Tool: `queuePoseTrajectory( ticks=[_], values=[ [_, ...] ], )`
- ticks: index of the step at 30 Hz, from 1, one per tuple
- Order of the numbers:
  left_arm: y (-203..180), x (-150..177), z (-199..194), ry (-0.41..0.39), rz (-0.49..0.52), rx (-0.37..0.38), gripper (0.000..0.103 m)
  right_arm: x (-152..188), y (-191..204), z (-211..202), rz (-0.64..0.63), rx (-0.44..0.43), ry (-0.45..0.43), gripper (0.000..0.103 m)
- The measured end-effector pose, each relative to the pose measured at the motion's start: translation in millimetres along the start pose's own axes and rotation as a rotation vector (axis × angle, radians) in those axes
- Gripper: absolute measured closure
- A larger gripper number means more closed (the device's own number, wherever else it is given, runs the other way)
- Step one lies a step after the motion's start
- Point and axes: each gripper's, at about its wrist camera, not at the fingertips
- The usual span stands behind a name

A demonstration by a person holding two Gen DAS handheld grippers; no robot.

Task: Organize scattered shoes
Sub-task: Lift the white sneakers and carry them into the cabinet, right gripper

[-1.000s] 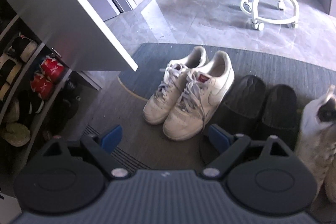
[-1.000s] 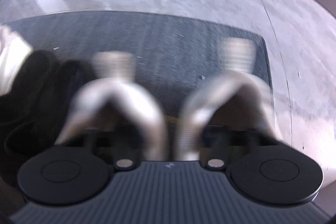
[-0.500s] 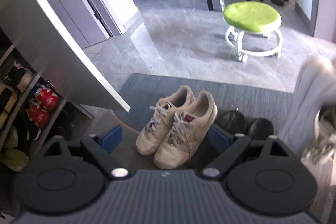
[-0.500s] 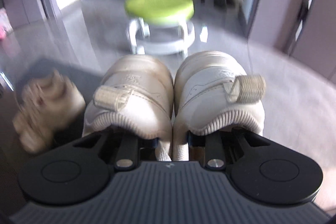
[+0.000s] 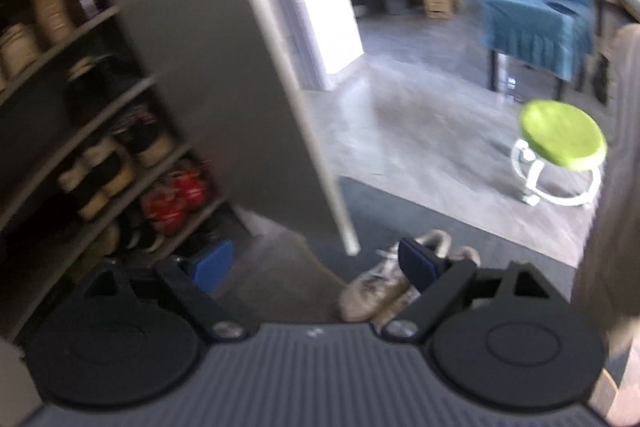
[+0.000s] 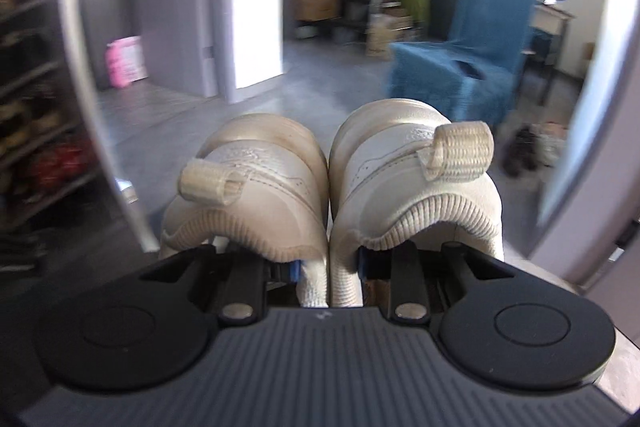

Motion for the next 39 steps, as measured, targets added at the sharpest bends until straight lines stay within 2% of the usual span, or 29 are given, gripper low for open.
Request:
queuePoseTrajectory(
  ticks=[4, 9, 10, 11, 12, 13, 15, 16, 20, 22, 25, 29, 33, 37, 39],
  values=[
    [65, 3, -2, -0.049, -0.044, -0.042, 0.012, -22, 63, -24, -0.042, -0.104, 0.063, 0.074],
    [171, 17, 7, -0.046, -0.088, -0.203, 0.012, -54, 181, -37, -0.114, -0.273, 0.107, 0.074],
    [192, 19, 9, -0.046, -0.097, -0.236, 0.012, -57, 195, -37, -0.127, -0.295, 0.106, 0.074],
    [201, 21, 9, -0.042, -0.102, -0.246, 0.012, -60, 221, -39, -0.159, -0.340, 0.099, 0.074],
    [234, 32, 9, -0.019, -0.127, -0.292, 0.012, -67, 259, -39, -0.212, -0.406, 0.080, 0.074],
    [253, 39, 10, -0.006, -0.139, -0.316, 0.012, -67, 265, -41, -0.216, -0.412, 0.078, 0.074],
    [282, 52, 12, 0.011, -0.142, -0.351, 0.012, -81, 319, -35, -0.266, -0.491, 0.056, 0.074],
    [294, 57, 14, 0.022, -0.143, -0.369, 0.012, -84, 330, -32, -0.275, -0.506, 0.053, 0.074],
    [339, 80, 22, 0.059, -0.171, -0.438, 0.012, -107, 426, -3, -0.314, -0.614, 0.023, 0.074],
    [355, 87, 26, 0.065, -0.188, -0.463, 0.012, -106, 459, 5, -0.334, -0.644, 0.012, 0.074],
    [374, 105, 35, 0.060, -0.182, -0.485, 0.012, -118, 533, 31, -0.392, -0.700, -0.012, 0.074],
    [392, 119, 49, 0.072, -0.190, -0.465, 0.012, -123, 589, 54, -0.409, -0.720, -0.023, 0.074],
    [402, 125, 64, 0.009, -0.112, -0.464, 0.012, -127, 645, 76, -0.426, -0.739, -0.034, 0.074],
    [420, 123, 83, -0.008, -0.138, -0.468, 0.012, -131, 702, 99, -0.443, -0.759, -0.046, 0.074],
    [423, 123, 88, -0.006, -0.148, -0.469, 0.012, -131, 716, 104, -0.447, -0.754, -0.055, 0.074]
  ],
)
Point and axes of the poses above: each gripper's, at about its wrist camera, not at the fingertips, and z roughly the way its jaws point, y to its left, x to its underside, and after that the axes turned 4 degrees about z, right-handed
